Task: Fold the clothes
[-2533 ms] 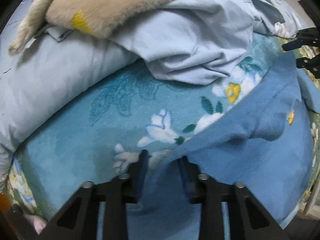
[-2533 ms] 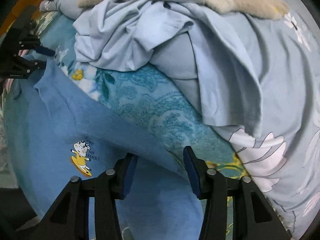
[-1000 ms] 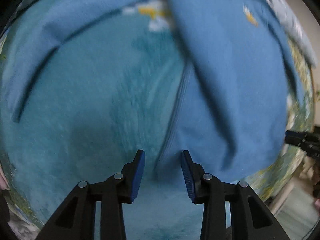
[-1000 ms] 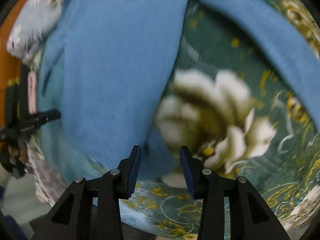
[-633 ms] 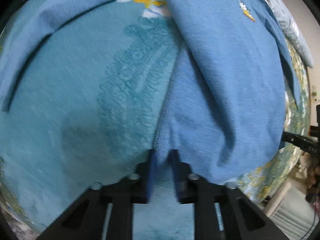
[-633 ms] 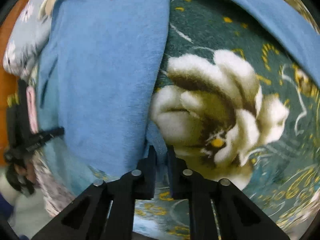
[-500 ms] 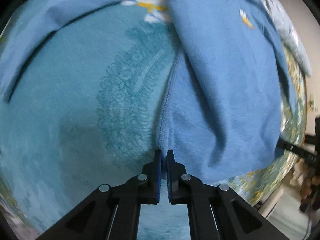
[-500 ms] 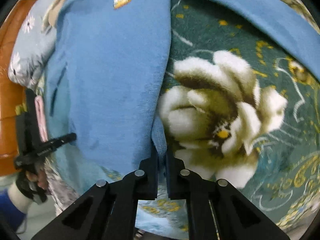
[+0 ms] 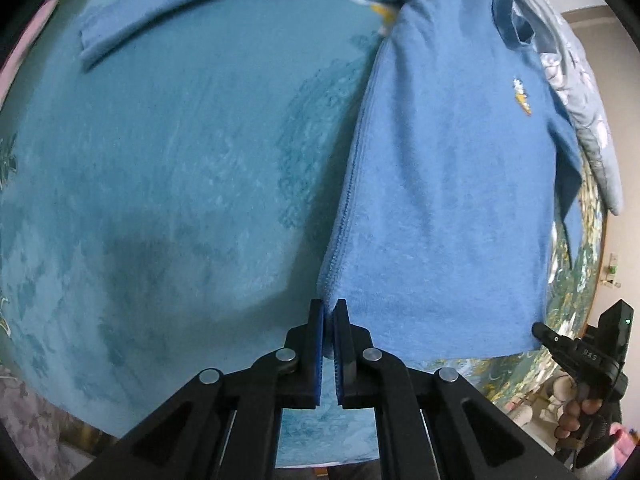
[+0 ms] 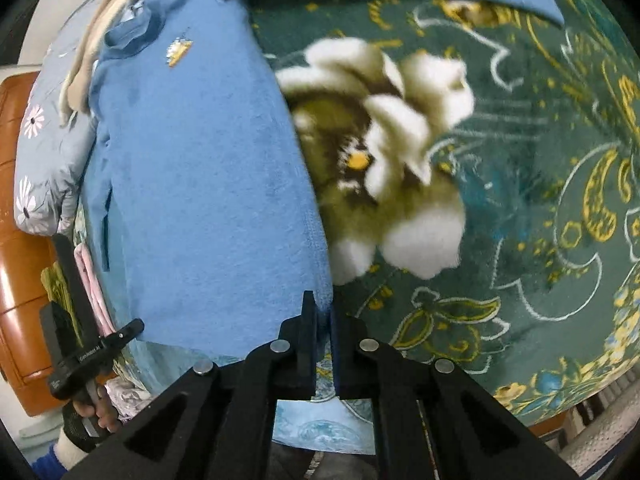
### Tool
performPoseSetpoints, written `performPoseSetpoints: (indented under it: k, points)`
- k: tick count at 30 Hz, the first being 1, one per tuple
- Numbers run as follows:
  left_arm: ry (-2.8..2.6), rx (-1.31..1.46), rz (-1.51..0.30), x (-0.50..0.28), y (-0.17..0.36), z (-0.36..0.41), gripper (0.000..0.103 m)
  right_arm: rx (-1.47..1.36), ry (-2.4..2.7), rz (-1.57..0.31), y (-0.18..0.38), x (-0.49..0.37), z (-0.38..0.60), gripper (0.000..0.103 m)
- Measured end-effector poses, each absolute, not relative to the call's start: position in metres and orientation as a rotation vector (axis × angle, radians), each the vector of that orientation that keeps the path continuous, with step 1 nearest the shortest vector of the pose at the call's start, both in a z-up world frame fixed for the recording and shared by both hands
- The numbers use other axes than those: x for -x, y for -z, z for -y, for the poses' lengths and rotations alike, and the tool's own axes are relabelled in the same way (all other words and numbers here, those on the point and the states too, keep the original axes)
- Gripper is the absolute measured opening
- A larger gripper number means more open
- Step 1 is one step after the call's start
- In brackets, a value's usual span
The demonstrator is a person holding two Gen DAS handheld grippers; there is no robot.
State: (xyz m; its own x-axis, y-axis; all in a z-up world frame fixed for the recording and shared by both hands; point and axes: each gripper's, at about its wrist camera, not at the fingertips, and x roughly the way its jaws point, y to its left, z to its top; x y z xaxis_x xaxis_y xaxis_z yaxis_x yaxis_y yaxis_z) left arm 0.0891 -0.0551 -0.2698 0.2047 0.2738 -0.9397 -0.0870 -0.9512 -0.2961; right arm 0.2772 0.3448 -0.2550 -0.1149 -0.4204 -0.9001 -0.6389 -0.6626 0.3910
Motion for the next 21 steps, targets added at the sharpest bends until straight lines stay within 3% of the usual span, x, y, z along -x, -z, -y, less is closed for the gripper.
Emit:
performPoseSetpoints:
  k: [6, 9, 12, 15, 17, 21]
  points:
    - [-1.826, 2.21, 0.087, -0.084, 0.256, 0.058, 0.009, 1.882, -1.89, -1.201, 0.234, -0.278, -0.368, 0.012]
    - [-1.908, 2.232, 0.092, -0.077, 0.241, 0.072, 0.009, 1.742, -1.901, -1.212, 0.221, -0.28, -0.4, 0.024]
    - [-2.025, 2.207, 0.141, -0.064, 0.212, 0.08, 0.013, 1.574, -1.887, -1.237, 0.212, -0.279, -0.448, 0.026]
    - [-2.141, 2.151, 0.184, -0.051, 0.184, 0.078, 0.024, 1.363, -1.816, -1.342, 0.215, -0.279, -0.496, 0.03]
    - [-2.241, 2.091, 0.251, -0.055, 0.163, 0.086, 0.041, 1.247, -1.752, -1.419, 0.22, -0.28, -0.524, 0.039]
    - [-2.38, 1.976, 0.39, -0.043, 0.129, 0.079, 0.055, 1.087, -1.602, -1.547, 0.247, -0.288, -0.553, 0.039]
